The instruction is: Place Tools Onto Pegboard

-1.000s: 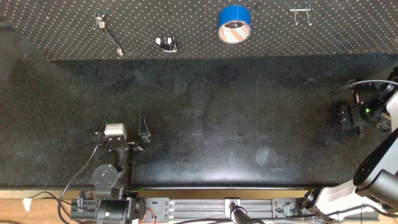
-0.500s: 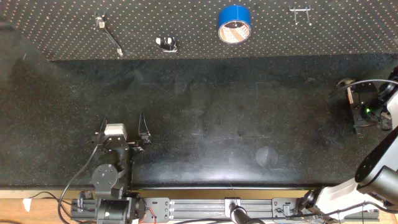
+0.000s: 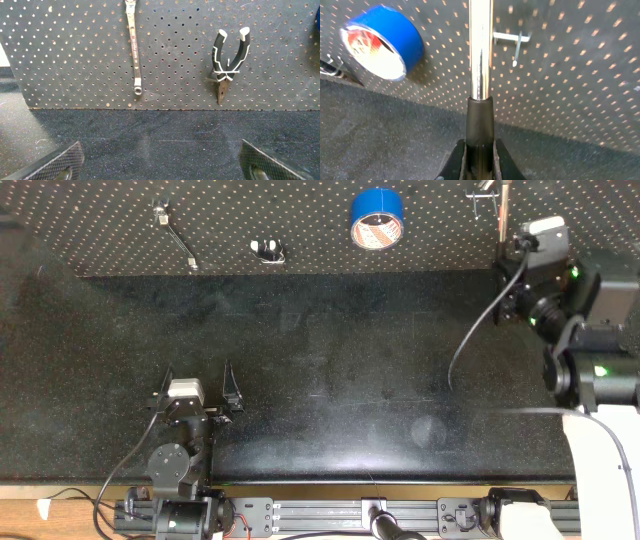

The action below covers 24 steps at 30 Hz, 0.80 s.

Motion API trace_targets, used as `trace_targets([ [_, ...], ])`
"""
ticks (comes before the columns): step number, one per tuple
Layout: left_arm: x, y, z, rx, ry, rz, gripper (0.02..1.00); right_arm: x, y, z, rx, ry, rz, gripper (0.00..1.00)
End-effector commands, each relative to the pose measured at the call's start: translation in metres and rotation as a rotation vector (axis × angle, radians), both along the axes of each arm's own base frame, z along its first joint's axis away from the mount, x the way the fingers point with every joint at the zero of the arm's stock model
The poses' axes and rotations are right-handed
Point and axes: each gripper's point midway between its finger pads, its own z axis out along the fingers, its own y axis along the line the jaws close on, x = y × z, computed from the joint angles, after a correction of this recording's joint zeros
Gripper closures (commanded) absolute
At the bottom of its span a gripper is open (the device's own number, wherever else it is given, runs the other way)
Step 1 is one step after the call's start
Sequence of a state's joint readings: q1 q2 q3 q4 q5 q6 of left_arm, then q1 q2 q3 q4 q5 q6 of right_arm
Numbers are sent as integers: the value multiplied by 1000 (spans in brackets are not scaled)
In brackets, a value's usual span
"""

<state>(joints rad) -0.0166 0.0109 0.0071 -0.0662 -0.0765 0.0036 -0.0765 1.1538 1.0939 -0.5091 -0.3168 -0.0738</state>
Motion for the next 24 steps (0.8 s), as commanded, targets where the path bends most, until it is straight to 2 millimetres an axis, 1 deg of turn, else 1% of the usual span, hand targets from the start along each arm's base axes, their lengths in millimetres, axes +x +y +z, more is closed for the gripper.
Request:
trace_targets([
  [1, 0, 1, -1, 12, 1, 2, 23, 17, 1, -36, 43, 109, -14, 923],
  [3, 0, 1, -1, 12, 1, 2, 23, 23, 1, -54, 46, 158, -15, 925],
  [5, 0, 1, -1, 12, 1, 2, 23, 25, 0, -64, 48, 186, -15, 925],
  [8, 0, 1, -1, 12, 1, 2, 23, 32, 2, -68, 44, 179, -8, 928],
  [11, 0, 1, -1, 12, 1, 2, 23, 35, 2, -72, 44, 186, -8, 925],
  [16, 0, 1, -1, 12, 1, 2, 23, 38, 1, -90, 48, 235, -8, 923],
  [17, 0, 1, -1, 12, 1, 2, 23, 39, 1, -93, 48, 242, -8, 901],
  [18, 0, 1, -1, 12, 1, 2, 23, 39, 1, -94, 48, 244, -8, 829],
  [19, 0, 1, -1, 12, 1, 2, 23, 39, 1, -94, 48, 243, -8, 726],
  [21, 0, 1, -1, 12, 1, 2, 23, 39, 1, -93, 48, 243, -9, 595],
  [22, 0, 1, -1, 12, 1, 2, 23, 39, 1, -93, 48, 242, -9, 485],
  [23, 0, 1, -1, 12, 1, 2, 23, 39, 1, -93, 48, 242, -9, 349],
  [24, 0, 1, -1, 12, 1, 2, 23, 39, 1, -92, 48, 240, -8, 145],
])
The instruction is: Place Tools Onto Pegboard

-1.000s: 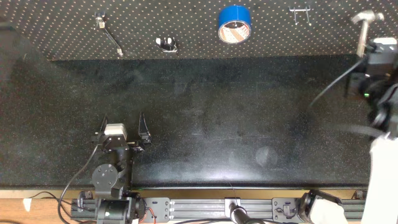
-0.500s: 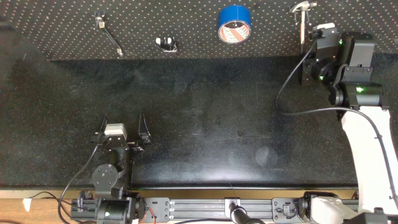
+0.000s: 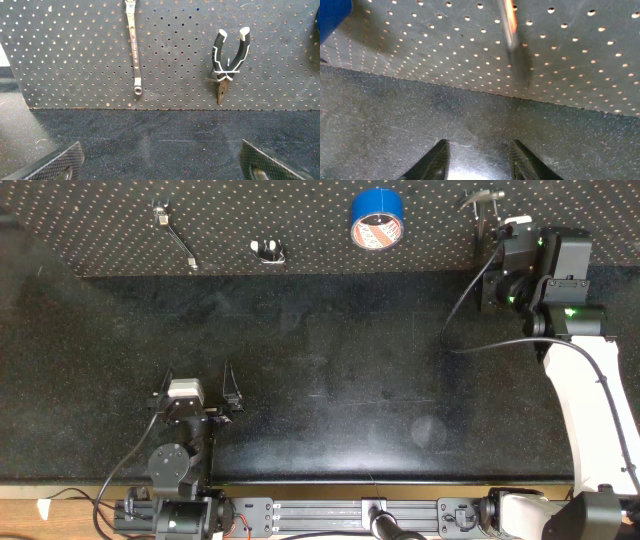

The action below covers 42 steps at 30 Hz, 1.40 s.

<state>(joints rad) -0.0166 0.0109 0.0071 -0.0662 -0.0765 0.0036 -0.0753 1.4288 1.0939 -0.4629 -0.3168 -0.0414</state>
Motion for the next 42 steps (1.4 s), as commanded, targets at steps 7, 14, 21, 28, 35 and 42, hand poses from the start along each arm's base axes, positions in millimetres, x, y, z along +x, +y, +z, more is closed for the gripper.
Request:
trace_targets([
  [7, 0, 1, -1, 12, 1, 2, 23, -42, 7, -34, -52, -118, -10, 25],
  [14, 0, 1, -1, 12, 1, 2, 23, -111, 14, -55, 104, -424, -90, 25],
  [21, 0, 1, -1, 12, 1, 2, 23, -142, 15, -38, 170, -588, -107, 25],
  [28, 0, 1, -1, 12, 1, 2, 23, -162, 22, -18, 181, -677, -73, 25],
  [35, 0, 1, -1, 12, 1, 2, 23, -162, 22, -17, 181, -682, -73, 25],
  [42, 0, 1, -1, 12, 1, 2, 23, -162, 22, -17, 181, -682, -73, 25],
])
